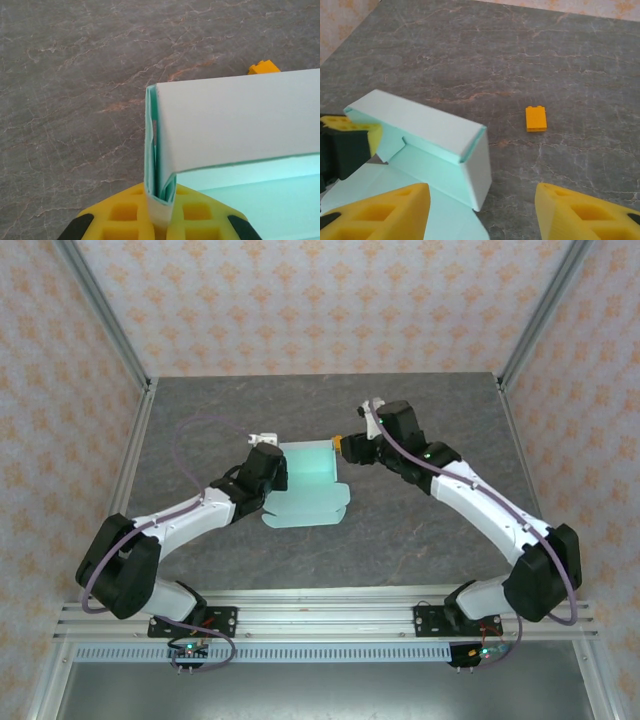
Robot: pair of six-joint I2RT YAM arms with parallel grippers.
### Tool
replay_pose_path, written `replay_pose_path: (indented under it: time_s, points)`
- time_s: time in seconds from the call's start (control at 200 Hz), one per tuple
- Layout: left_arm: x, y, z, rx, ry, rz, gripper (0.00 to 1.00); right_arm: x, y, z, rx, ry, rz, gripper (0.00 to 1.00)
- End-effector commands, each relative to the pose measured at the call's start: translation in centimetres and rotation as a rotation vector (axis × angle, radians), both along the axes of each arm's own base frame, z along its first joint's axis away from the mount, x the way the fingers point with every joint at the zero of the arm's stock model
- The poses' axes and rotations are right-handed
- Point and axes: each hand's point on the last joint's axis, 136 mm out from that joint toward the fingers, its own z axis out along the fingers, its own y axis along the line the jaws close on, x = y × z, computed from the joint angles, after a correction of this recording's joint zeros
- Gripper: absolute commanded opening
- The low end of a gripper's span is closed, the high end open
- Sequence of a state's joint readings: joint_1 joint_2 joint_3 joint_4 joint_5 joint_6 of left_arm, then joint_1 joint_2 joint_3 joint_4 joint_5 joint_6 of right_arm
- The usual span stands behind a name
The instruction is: Fold the paper box
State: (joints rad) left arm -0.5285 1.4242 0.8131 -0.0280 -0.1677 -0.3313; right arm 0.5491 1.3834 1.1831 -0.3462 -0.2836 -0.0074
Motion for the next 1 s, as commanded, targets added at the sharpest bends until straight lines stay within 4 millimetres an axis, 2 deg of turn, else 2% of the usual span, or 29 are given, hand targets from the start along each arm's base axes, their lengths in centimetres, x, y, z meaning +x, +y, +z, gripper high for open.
replay_pose_path:
  time_s: [0.0, 0.225, 0.515, 0.776, 0.996]
  points:
    - [0.3, -0.1, 1.8, -0.022, -0.061, -0.008, 0.07, -1.7, 1.1, -0.5, 0.042, 0.053, 0.089, 0.56]
    - [0.3, -0.4, 2.0, -0.046, -0.062, -0.017, 0.07, -1.8, 2.3, -3.5, 0.022, 0.119, 0.123, 0.48]
    - [0.3, -0.6, 2.3, -0.058, -0.066, -0.023, 0.07, -1.4, 4.2, -6.7, -0.041, 0.133, 0.142, 0.26]
    - [0.3, -0.8, 2.4, -0.067, -0.068, -0.032, 0.07, -0.4, 4.8, -7.3, -0.09, 0.108, 0.118, 0.16]
    - [0.3, -1.2, 2.1, -0.075, -0.055, -0.039, 0.07, 0.6, 5.7, -7.1, -0.091, 0.084, 0.028, 0.13]
